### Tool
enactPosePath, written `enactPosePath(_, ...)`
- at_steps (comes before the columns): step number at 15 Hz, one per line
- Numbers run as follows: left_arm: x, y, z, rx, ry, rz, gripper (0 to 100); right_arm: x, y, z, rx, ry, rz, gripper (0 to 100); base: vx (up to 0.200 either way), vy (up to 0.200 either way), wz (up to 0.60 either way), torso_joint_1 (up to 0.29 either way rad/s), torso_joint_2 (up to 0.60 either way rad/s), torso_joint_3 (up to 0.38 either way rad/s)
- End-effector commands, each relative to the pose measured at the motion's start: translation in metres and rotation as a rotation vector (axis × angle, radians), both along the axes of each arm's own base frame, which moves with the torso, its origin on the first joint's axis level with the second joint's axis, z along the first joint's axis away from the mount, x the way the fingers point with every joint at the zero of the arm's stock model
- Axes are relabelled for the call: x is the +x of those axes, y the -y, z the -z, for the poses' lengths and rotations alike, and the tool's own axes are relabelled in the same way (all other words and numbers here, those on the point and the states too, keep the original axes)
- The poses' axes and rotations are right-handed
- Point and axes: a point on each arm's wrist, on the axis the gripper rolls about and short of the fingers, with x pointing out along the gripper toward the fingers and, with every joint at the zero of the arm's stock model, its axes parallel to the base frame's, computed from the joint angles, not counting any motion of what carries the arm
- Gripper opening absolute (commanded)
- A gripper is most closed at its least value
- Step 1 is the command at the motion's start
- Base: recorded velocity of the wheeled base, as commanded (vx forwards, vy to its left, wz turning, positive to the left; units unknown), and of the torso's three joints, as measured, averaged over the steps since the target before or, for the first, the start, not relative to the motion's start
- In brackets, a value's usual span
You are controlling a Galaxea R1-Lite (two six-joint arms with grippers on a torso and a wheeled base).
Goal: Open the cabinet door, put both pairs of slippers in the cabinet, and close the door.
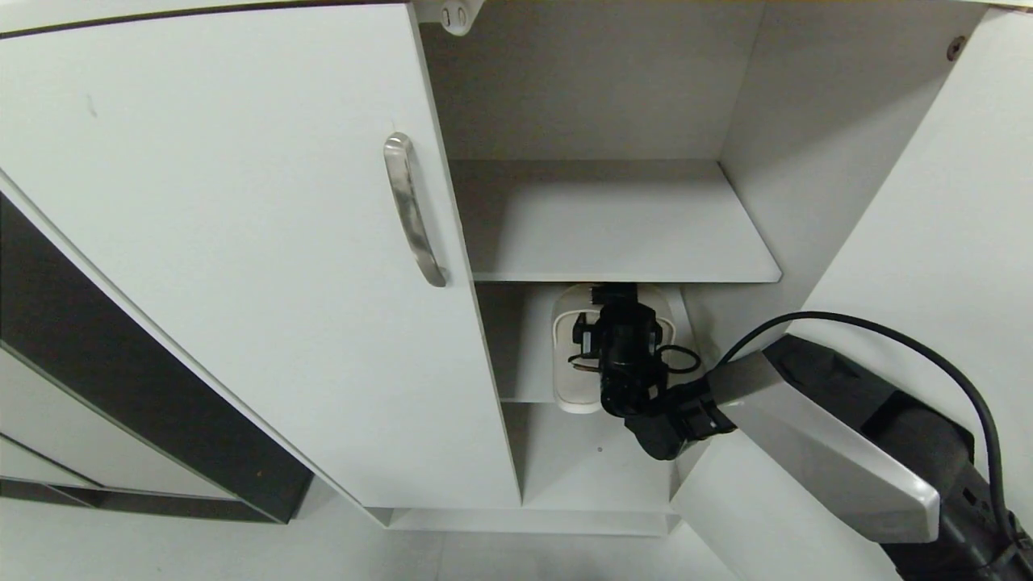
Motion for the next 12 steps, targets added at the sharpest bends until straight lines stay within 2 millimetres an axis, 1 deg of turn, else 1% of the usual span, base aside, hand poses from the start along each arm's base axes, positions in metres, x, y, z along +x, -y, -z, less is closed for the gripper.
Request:
enactPosePath(1, 0.0, 0.0, 0.0, 0.0, -0.002, 0.0, 0, -0.025, 0.001, -0.017, 0.005, 0.002, -0.024, 100, 0.0, 0.0, 0.0, 0.0, 0.0, 0.0)
enactPosePath(3, 0.0, 0.0, 0.0, 0.0, -0.002, 0.0, 0, -0.048, 0.005, -0.021, 0.004, 0.001, -0.046, 100, 0.0, 0.0, 0.0, 0.0, 0.0, 0.0)
enactPosePath(4, 0.0, 0.0, 0.0, 0.0, -0.002, 0.0, 0, -0.061, 0.009, -0.021, -0.002, -0.007, -0.058, 100, 0.0, 0.0, 0.0, 0.0, 0.0, 0.0)
enactPosePath(5, 0.0, 0.0, 0.0, 0.0, -0.002, 0.0, 0, -0.075, 0.012, -0.019, -0.004, -0.009, -0.072, 100, 0.0, 0.0, 0.0, 0.0, 0.0, 0.0)
enactPosePath(6, 0.0, 0.0, 0.0, 0.0, -0.002, 0.0, 0, -0.084, 0.016, -0.016, -0.004, -0.009, -0.079, 100, 0.0, 0.0, 0.0, 0.0, 0.0, 0.0)
enactPosePath(8, 0.0, 0.0, 0.0, 0.0, -0.002, 0.0, 0, -0.109, 0.026, -0.007, -0.008, -0.014, -0.099, 100, 0.0, 0.0, 0.0, 0.0, 0.0, 0.0)
enactPosePath(10, 0.0, 0.0, 0.0, 0.0, -0.002, 0.0, 0, -0.126, 0.028, -0.002, -0.008, -0.011, -0.124, 100, 0.0, 0.0, 0.0, 0.0, 0.0, 0.0)
enactPosePath(12, 0.0, 0.0, 0.0, 0.0, -0.002, 0.0, 0, -0.13, 0.026, 0.0, -0.015, -0.014, -0.136, 100, 0.0, 0.0, 0.0, 0.0, 0.0, 0.0)
